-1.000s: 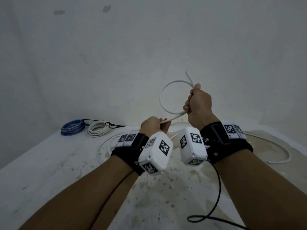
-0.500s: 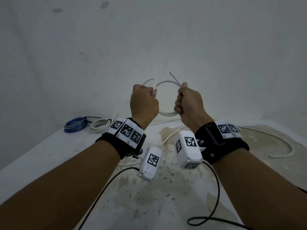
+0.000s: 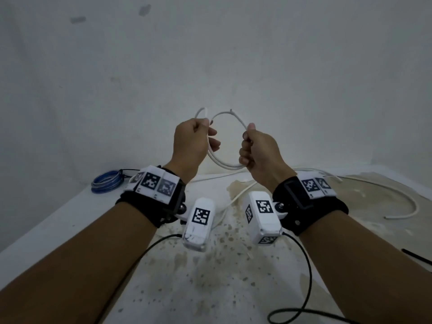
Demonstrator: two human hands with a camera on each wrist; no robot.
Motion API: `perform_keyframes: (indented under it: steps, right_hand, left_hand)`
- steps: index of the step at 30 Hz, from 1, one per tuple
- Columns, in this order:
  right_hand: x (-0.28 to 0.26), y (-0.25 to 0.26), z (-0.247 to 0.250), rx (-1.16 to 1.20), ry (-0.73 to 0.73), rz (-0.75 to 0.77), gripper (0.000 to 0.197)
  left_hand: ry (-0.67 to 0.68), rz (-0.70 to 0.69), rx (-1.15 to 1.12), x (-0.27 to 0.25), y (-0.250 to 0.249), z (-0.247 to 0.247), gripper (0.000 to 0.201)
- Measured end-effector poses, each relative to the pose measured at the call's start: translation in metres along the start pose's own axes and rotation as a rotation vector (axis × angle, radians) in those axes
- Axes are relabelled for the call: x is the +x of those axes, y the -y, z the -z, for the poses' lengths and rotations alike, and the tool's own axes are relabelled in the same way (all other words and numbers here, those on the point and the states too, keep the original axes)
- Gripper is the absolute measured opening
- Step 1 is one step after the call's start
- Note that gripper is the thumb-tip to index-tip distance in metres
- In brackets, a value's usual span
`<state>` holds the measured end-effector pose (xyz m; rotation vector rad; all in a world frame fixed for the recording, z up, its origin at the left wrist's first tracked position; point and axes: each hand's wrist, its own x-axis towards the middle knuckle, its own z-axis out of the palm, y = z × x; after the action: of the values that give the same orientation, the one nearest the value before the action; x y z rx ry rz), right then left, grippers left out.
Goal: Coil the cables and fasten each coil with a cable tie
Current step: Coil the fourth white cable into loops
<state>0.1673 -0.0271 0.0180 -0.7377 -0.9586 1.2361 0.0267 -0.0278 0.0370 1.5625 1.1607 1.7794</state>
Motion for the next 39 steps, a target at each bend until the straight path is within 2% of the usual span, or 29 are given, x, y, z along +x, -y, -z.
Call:
perform_keyframes:
  steps: [3,5,7,9,12,14,17,23,27,29,32,35,38,39]
  right_hand:
    - [0.000,-0.004,-0.001,-0.052,0.031,-0.019,0.035]
    - [0.000,-0.004,-0.001,-0.057,0.071,-0.041,0.032]
    - [-0.002,-0.005,-0.002,-0.044,0.113,-0.062,0.031]
    - [-0.004,-0.006,-0.006,-0.053,0.142,-0.069,0.033]
    - [-0.007,-0.011,-0.010,-0.063,0.181,-0.079,0.035]
    - [-0.008,-0.013,-0.010,-0.059,0.206,-0.093,0.037]
    - [-0.010,-0.012,-0.009,-0.096,0.232,-0.107,0.039]
    - [-0.012,-0.010,-0.010,-0.141,0.286,-0.082,0.039]
    - [-0.014,-0.013,-0.011,-0.143,0.230,-0.066,0.038]
    - [-0.013,-0.017,-0.014,-0.150,0.212,-0.050,0.038]
    - [-0.014,-0.020,-0.018,-0.208,0.231,0.002,0.038]
    - [-0.014,-0.018,-0.021,-0.352,0.212,0.071,0.039]
    - [0.002,-0.012,-0.020,-0.712,-0.006,0.321,0.031]
    - [0.007,-0.009,-0.020,-0.825,-0.019,0.403,0.028]
  left_hand:
    - [0.059,-0.037,0.078,0.006,-0.002,0.008,0.023]
    - [0.163,-0.106,0.167,0.011,-0.002,0.017,0.022]
    - [0.248,-0.116,0.218,0.014,0.000,0.026,0.025]
    - [0.266,-0.099,0.231,0.014,-0.001,0.030,0.025]
    - [0.242,-0.165,0.294,0.013,-0.005,0.037,0.027]
    - [0.305,-0.206,0.376,0.013,-0.009,0.044,0.024]
    - [0.419,-0.197,0.425,0.013,-0.013,0.049,0.025]
    - [0.475,-0.156,0.396,0.015,-0.027,0.050,0.026]
    - [0.584,-0.132,0.440,0.014,-0.031,0.050,0.025]
    - [0.561,-0.170,0.424,0.014,-0.026,0.046,0.026]
    - [0.394,-0.338,0.509,0.014,-0.015,0.040,0.031]
    - [0.305,-0.375,0.483,0.017,-0.006,0.043,0.032]
    - [0.287,-0.385,0.466,0.018,-0.005,0.045,0.031]
    - [0.292,-0.389,0.462,0.018,-0.006,0.046,0.029]
